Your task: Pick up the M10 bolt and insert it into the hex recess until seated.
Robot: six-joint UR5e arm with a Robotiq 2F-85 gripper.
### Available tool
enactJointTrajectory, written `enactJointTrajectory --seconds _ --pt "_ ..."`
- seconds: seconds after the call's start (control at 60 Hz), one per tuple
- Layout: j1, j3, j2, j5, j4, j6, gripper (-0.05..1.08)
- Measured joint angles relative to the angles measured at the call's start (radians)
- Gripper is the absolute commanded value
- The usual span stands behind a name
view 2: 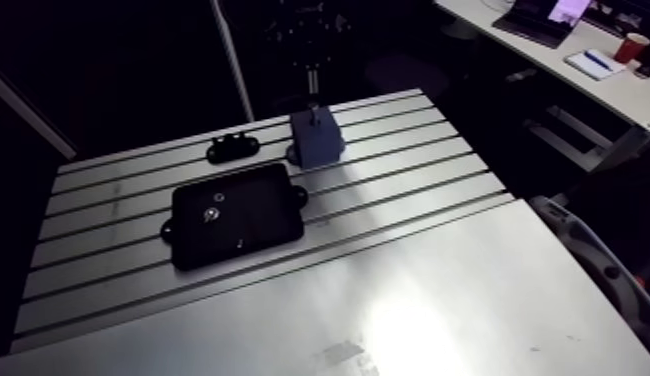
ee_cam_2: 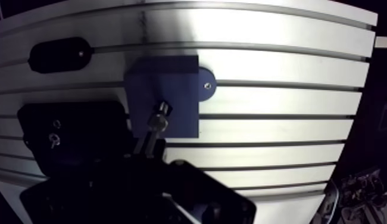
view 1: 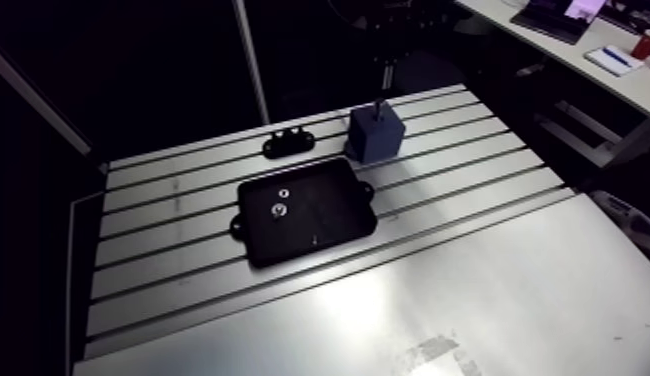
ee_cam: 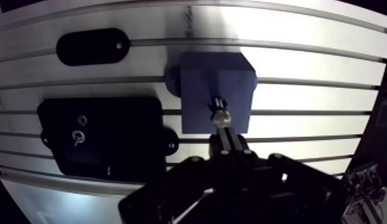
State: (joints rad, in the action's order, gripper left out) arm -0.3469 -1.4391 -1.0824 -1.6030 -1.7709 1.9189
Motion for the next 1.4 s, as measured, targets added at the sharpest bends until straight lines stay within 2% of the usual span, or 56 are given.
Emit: enactJointTrajectory --seconds 1.4 --pt "-0.003 -0.016 0.023 -0.002 -0.029 0.026 1.07"
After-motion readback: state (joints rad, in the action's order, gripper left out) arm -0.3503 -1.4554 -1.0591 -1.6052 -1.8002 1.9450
